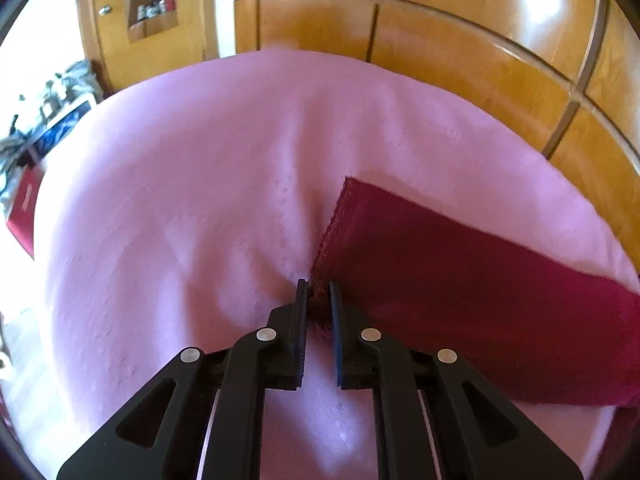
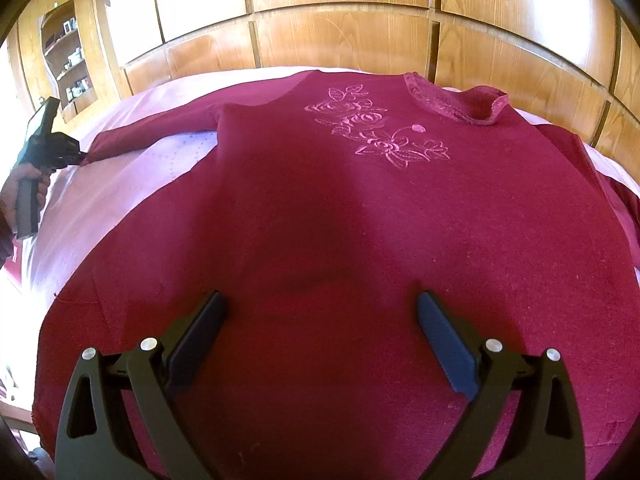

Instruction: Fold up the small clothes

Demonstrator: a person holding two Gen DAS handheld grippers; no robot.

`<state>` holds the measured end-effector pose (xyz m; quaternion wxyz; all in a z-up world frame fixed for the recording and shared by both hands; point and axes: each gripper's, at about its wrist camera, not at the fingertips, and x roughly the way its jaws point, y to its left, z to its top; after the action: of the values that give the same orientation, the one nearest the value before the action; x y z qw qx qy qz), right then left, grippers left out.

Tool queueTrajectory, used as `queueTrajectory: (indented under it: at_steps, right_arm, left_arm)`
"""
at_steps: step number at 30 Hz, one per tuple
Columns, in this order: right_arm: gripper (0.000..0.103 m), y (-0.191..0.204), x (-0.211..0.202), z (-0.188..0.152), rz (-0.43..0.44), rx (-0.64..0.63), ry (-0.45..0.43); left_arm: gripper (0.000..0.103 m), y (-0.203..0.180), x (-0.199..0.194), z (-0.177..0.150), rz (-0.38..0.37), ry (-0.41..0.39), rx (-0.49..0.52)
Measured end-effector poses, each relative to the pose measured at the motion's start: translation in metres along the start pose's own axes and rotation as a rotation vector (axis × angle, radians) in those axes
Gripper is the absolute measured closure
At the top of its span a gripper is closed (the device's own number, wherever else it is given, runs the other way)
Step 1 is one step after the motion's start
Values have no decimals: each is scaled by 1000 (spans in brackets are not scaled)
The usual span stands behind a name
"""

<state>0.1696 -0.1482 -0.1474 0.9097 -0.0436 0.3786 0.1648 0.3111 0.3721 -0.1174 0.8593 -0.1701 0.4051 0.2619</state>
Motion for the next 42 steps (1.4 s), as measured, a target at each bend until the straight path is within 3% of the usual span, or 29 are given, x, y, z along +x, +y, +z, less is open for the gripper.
queueTrajectory:
  at_steps: [5, 8, 12, 13, 15, 16, 18, 21, 24, 25, 26, 27, 28, 32, 37, 42]
  right_arm:
    - [7, -4, -1, 2, 9, 10, 3]
    - [12, -9, -12, 5, -2, 49, -3]
    - [22, -45, -49, 8, -63, 175, -73]
    - [27, -62, -64, 7, -115, 204, -101]
    - [29, -98, -92, 1, -260, 245, -144]
    - [32, -113, -101, -3, -319, 258, -151]
    - [34, -153, -121, -16, -451, 306, -150]
    - [33, -205, -128, -38, -575, 367, -85]
    - [36, -241, -112, -58, -671, 377, 28]
    - [51, -250, -108, -63, -681, 387, 57]
    - [75, -259, -103, -70, -681, 403, 93]
    - [81, -265, -101, -74, -675, 419, 110]
    - [94, -267, -104, -75, -669, 425, 100]
    - [94, -270, -149, -55, -646, 447, -31]
    - [94, -312, -206, -19, -626, 549, -184]
    - [94, -397, -205, 2, -676, 700, -156]
  left_arm:
    - [93, -17, -54, -14, -26, -120, 46]
    - [93, -45, -92, -36, -161, -152, 108]
    - [93, -99, -128, -81, -335, -154, 259]
    - [93, -117, -136, -97, -389, -142, 312]
    - [62, -145, -148, -125, -468, -126, 383]
    - [57, -158, -152, -138, -513, -115, 407]
    - [56, -182, -162, -165, -588, -89, 457]
    - [56, -220, -175, -208, -669, -62, 560]
    - [56, -245, -178, -236, -712, -21, 626]
    - [56, -253, -178, -247, -727, -1, 653]
    - [56, -258, -178, -255, -724, 5, 677]
    - [56, -266, -176, -265, -705, 12, 719]
    - [56, -267, -171, -266, -691, 18, 740]
    - [54, -267, -161, -275, -668, 39, 767]
    - [50, -270, -155, -282, -655, 26, 777]
    - [50, -269, -155, -279, -657, 38, 767]
